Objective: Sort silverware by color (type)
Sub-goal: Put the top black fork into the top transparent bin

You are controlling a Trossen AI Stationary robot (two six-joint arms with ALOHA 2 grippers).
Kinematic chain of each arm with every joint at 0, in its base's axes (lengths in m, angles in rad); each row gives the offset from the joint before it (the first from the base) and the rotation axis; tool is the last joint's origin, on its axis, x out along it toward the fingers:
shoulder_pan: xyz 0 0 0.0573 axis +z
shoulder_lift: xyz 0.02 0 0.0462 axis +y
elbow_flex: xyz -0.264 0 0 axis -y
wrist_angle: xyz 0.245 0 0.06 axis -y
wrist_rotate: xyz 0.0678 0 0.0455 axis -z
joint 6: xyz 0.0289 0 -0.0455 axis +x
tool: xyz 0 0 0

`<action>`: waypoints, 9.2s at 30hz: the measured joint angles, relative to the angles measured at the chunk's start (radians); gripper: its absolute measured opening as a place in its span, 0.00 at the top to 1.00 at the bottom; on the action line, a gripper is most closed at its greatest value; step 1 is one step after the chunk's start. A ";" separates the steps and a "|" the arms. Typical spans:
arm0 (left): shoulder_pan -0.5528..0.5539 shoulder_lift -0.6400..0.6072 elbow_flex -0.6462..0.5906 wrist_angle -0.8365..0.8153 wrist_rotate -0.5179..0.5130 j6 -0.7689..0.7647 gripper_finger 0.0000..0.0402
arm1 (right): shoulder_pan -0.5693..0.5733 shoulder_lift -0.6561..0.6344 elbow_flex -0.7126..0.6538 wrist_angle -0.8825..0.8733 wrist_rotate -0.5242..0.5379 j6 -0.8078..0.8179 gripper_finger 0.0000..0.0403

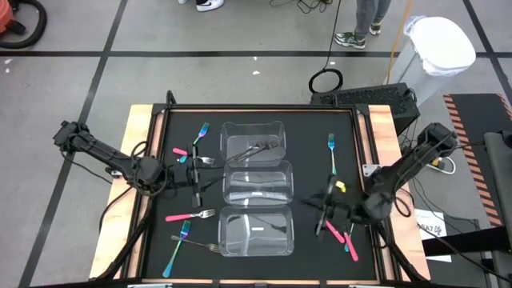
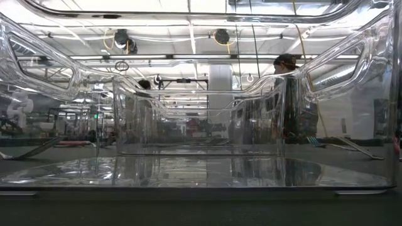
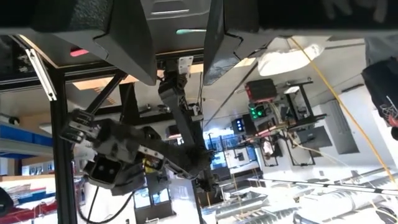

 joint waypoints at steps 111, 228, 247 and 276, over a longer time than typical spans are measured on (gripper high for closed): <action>-0.114 0.073 0.001 -0.164 0.034 0.097 0.99 | -0.260 0.007 0.097 -0.404 -0.436 0.226 0.91; 0.654 0.373 -0.062 -0.186 0.283 1.224 0.95 | -0.296 0.000 0.096 -0.821 0.207 0.526 0.51; 0.669 0.412 -0.062 -0.141 0.283 1.166 0.94 | -0.296 0.000 0.097 -0.812 0.209 0.497 0.51; 0.671 0.412 -0.062 -0.081 0.273 1.086 0.68 | -0.296 0.000 0.097 -0.812 0.210 0.501 0.51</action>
